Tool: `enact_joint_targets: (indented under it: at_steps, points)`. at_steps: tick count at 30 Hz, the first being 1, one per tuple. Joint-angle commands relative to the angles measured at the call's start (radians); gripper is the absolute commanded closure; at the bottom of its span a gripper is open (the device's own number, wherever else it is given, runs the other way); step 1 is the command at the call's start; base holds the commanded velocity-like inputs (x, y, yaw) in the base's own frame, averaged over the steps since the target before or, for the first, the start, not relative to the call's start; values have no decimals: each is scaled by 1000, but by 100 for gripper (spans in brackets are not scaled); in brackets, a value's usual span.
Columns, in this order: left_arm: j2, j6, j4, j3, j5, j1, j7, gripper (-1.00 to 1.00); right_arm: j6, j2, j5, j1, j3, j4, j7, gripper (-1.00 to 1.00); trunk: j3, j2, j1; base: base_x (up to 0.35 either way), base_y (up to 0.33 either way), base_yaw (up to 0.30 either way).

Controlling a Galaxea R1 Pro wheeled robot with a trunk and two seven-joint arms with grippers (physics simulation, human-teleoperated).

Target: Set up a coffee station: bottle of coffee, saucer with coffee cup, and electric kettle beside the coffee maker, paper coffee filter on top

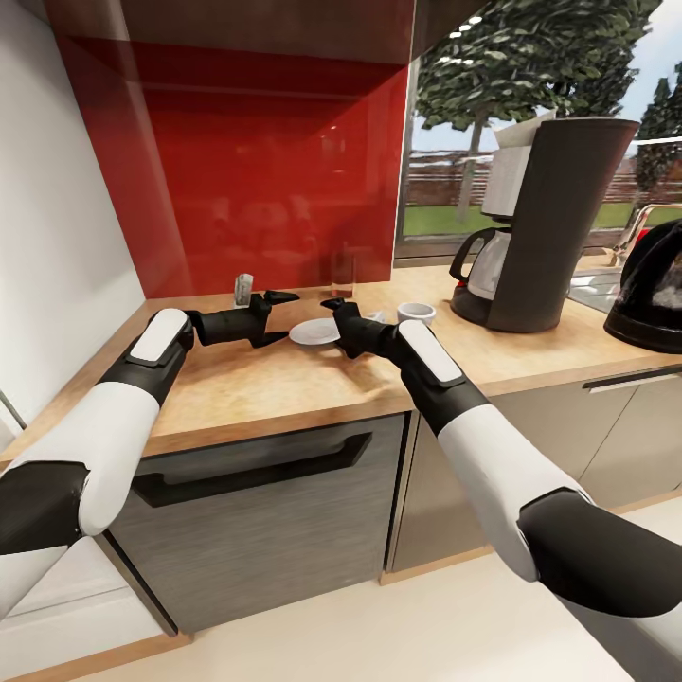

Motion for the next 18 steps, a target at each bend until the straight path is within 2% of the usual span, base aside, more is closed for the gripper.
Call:
enact_joint_targets:
  at_steps: [1,2,18]
  points:
    - [1,0,0,-4,-7,-1,-9,-100,2,0,2,-1,1,17,-9,-100,-1,0,0,0,0,0]
    - [1,0,0,-4,-7,-1,-9,-100,2,0,2,-2,1,19,-9,100,-1,0,0,0,0,0]
    - [1,0,0,-3,-7,-1,-9,-100,1,0,2,-1,1,25,-9,100,-1,0,0,0,0,0]
